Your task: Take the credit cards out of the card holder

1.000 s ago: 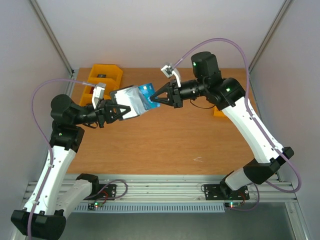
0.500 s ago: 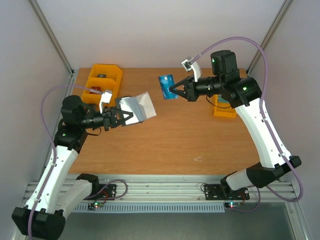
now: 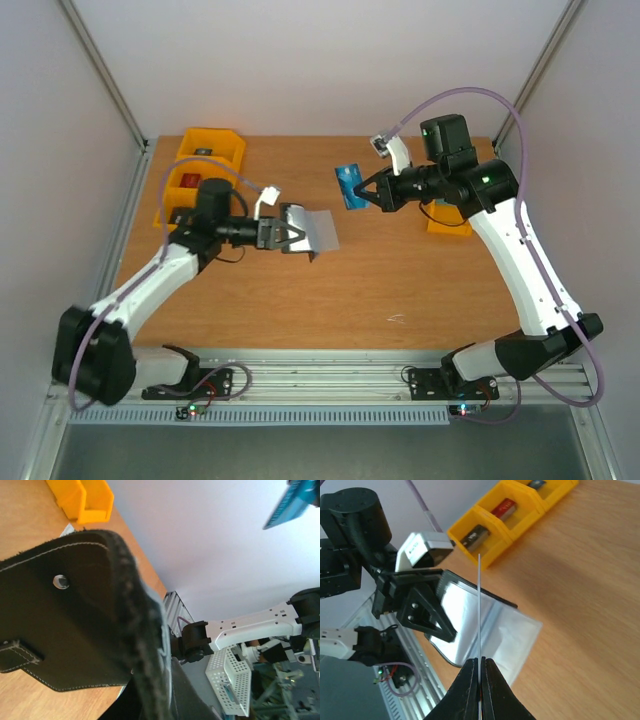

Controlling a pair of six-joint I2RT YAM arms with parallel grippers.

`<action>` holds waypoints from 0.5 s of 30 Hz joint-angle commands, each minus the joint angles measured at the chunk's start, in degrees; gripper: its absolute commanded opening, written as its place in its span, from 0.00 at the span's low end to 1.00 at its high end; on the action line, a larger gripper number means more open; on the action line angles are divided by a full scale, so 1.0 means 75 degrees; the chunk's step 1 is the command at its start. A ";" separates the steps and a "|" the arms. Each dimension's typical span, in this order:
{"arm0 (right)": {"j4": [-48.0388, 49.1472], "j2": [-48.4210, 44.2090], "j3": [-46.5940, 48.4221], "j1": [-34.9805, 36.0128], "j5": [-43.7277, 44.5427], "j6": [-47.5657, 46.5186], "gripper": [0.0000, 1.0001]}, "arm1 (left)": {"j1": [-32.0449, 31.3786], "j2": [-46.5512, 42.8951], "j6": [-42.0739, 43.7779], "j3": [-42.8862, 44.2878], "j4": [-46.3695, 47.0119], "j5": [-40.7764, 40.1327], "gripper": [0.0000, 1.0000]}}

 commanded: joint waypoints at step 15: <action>-0.0571 0.1511 0.0316 -0.1864 -0.0217 -0.0797 0.01 | -0.1075 0.6715 -0.2541 0.3521 0.5213 -0.0498 0.00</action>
